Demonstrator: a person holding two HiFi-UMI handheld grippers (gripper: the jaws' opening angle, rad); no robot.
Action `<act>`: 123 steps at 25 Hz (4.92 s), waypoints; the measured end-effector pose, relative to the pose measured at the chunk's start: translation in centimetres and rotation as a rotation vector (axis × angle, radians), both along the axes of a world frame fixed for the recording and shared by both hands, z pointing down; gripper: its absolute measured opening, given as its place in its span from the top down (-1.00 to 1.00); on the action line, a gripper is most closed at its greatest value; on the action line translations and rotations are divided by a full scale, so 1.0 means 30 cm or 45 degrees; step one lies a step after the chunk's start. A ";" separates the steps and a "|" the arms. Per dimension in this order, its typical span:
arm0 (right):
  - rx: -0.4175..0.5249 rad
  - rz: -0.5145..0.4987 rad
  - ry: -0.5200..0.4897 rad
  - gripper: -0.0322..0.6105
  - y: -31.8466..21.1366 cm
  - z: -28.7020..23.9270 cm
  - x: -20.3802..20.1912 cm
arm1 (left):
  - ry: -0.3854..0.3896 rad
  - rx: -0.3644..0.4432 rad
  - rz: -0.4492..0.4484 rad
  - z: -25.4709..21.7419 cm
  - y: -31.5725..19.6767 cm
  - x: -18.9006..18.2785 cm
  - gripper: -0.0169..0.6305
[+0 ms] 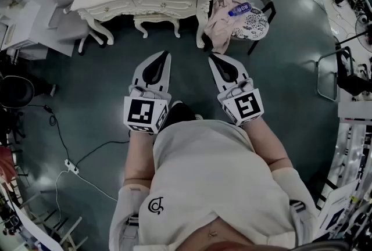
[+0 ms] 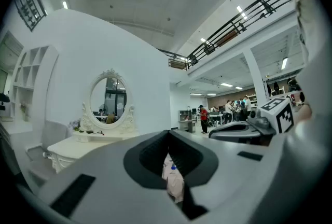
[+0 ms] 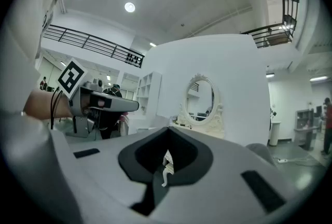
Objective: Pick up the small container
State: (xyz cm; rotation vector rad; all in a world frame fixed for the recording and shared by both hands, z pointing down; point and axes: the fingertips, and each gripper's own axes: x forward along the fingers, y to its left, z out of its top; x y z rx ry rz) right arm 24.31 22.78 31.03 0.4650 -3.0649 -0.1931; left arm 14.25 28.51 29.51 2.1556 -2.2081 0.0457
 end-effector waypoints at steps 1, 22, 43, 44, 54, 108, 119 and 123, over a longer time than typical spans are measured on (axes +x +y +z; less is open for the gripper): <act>-0.004 0.002 0.003 0.89 0.000 0.003 0.001 | 0.002 0.006 0.005 -0.002 0.000 0.004 0.91; -0.099 0.019 -0.009 0.88 -0.164 0.066 -0.104 | 0.078 -0.031 0.013 0.064 -0.157 -0.106 0.91; -0.087 0.390 0.097 0.88 -0.923 0.118 -0.951 | 0.129 -0.058 0.363 0.125 -1.020 -1.009 0.91; -0.098 0.406 0.101 0.88 -0.953 0.125 -0.974 | 0.141 -0.064 0.372 0.135 -1.053 -1.039 0.91; -0.138 0.448 0.143 0.88 -1.249 0.257 -1.102 | 0.232 -0.110 0.457 0.320 -1.369 -1.137 0.91; -0.463 0.252 0.189 0.88 -1.602 0.694 -0.845 | -0.019 -0.546 0.282 0.889 -1.781 -0.804 -0.13; -0.330 0.344 0.117 0.88 -1.584 0.426 -0.917 | -0.067 -0.398 0.365 0.530 -1.720 -0.870 -0.13; -0.272 0.330 0.090 0.88 -1.550 0.329 -0.944 | -0.093 -0.330 0.373 0.395 -1.649 -0.903 -0.13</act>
